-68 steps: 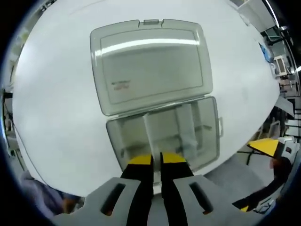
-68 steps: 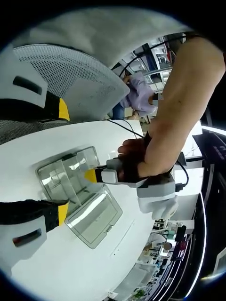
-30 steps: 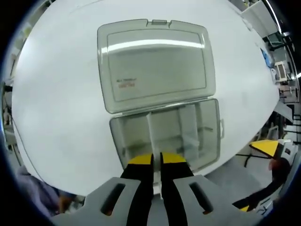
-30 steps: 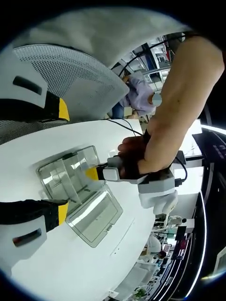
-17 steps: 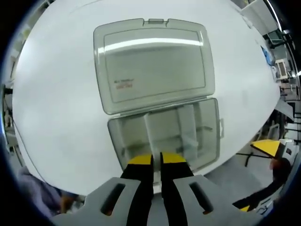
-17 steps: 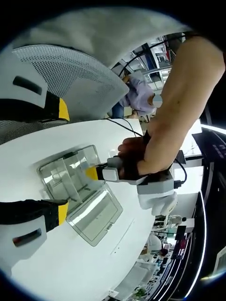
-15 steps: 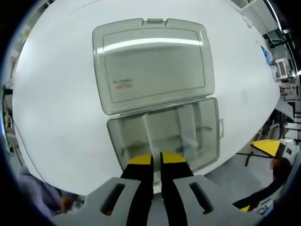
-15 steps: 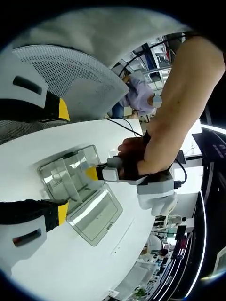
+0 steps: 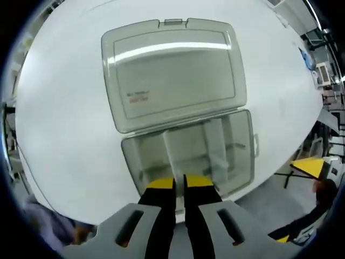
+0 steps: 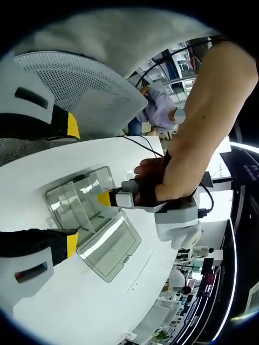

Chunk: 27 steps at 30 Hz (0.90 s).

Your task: Insert the divider into the dual guide fixture by aligning both edges with the guide slots and pushing it downward to the bottom, including one-sided entry, uneven engagement, binding, and posture correction.

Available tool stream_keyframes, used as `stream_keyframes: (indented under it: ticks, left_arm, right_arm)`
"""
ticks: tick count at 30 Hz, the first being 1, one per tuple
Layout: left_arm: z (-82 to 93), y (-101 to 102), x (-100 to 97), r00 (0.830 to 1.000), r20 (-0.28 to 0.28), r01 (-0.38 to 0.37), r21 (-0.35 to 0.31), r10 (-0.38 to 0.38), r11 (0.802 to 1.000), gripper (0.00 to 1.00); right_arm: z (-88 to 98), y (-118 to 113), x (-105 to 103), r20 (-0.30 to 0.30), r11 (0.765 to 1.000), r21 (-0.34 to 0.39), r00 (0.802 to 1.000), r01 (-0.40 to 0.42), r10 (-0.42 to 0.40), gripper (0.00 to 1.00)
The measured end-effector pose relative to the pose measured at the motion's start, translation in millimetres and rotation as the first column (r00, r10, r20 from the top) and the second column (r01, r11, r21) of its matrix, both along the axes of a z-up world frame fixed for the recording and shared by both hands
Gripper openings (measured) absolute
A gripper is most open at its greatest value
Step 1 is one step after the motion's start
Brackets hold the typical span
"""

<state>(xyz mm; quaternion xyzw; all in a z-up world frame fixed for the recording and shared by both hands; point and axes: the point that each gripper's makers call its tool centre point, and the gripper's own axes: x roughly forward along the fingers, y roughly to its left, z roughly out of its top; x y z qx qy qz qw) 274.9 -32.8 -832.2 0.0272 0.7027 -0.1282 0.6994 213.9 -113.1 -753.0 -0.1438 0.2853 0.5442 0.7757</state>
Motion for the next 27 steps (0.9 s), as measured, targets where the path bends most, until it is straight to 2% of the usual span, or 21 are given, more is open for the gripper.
stream_keyframes:
  ticks: [16,27]
  left_arm:
    - [-6.5,0,1.2,1.000,-0.008,0.023,0.027,-0.023,0.999,0.01]
    - [-14.9,-2,0.2,0.998,-0.011,0.065,0.068,-0.064,0.996,0.02]
  right_arm:
    - [-3.0,-2,0,-0.009,1.000,-0.001,1.000,0.007,-0.007,0.63]
    - [-4.2,-5,0,-0.014,1.000,-0.004,1.000,0.011,-0.011,0.63]
